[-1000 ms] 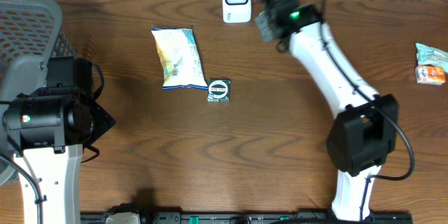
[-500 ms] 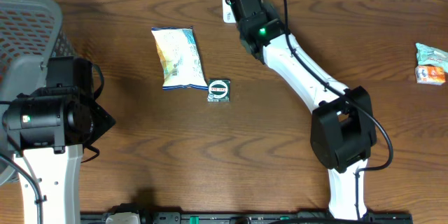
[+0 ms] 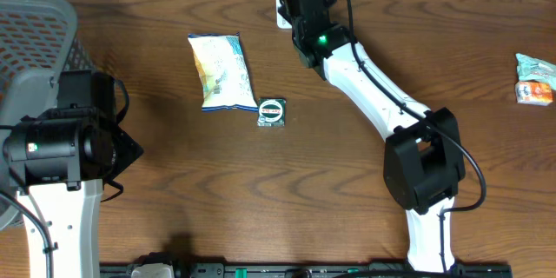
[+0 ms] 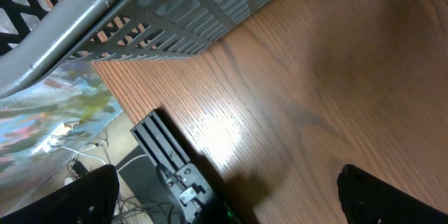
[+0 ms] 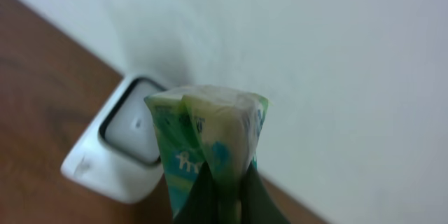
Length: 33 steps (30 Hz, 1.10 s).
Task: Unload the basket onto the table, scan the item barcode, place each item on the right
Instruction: 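Hold the teal pack under the scanner with the right gripper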
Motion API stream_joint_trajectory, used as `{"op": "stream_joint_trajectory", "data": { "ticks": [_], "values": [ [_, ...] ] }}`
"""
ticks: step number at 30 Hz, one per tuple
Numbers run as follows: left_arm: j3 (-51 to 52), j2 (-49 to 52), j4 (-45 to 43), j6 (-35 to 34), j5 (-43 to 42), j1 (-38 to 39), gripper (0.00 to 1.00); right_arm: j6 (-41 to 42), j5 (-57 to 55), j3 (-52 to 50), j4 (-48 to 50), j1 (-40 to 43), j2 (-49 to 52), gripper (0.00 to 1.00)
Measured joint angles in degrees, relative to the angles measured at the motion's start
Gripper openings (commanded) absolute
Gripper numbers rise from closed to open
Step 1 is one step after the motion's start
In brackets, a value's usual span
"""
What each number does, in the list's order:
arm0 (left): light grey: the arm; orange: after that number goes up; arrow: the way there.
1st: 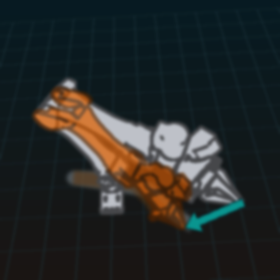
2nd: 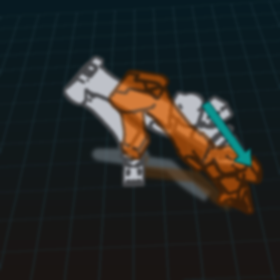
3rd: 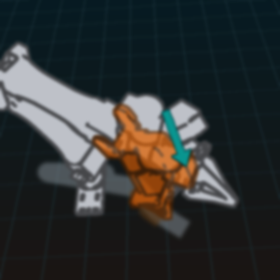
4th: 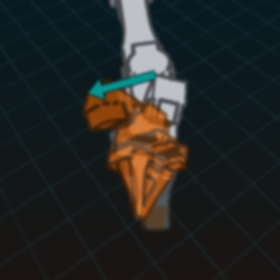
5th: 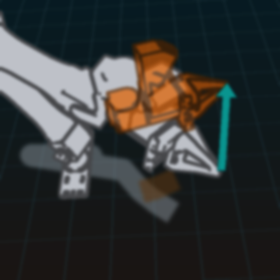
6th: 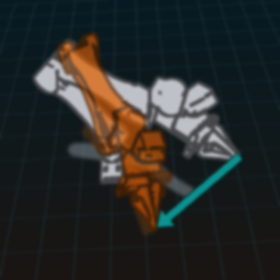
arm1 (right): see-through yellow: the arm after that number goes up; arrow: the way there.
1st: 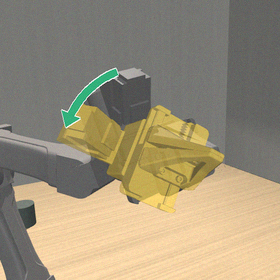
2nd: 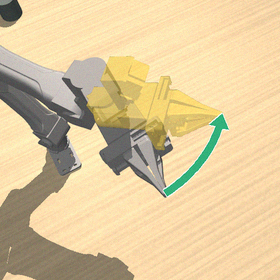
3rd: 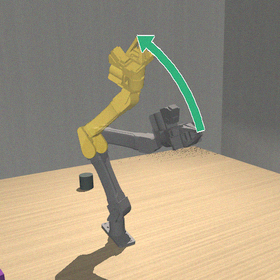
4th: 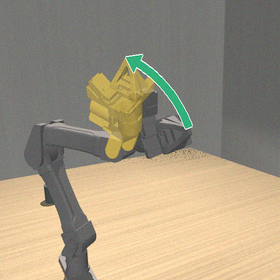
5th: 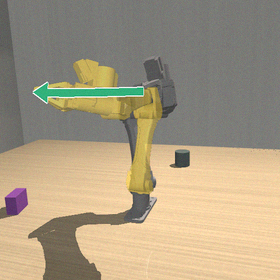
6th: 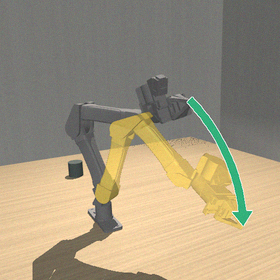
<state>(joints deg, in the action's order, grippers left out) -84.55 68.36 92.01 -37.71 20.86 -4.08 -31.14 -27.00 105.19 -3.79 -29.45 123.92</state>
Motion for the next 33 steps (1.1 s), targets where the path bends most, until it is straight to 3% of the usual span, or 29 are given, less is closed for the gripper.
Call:
{"op": "stream_joint_trajectory", "data": {
  "ticks": [13,33],
  "values": [
    [0.00,0.00,-0.02,0.00,0.02,0.00,0.98,-20.63,8.00,0.61,16.98,2.62,13.40,0.01],
    [0.00,0.00,-0.02,0.00,0.02,0.00,0.98,-25.31,6.51,2.21,22.29,3.37,15.76,0.01]
  ]
}}
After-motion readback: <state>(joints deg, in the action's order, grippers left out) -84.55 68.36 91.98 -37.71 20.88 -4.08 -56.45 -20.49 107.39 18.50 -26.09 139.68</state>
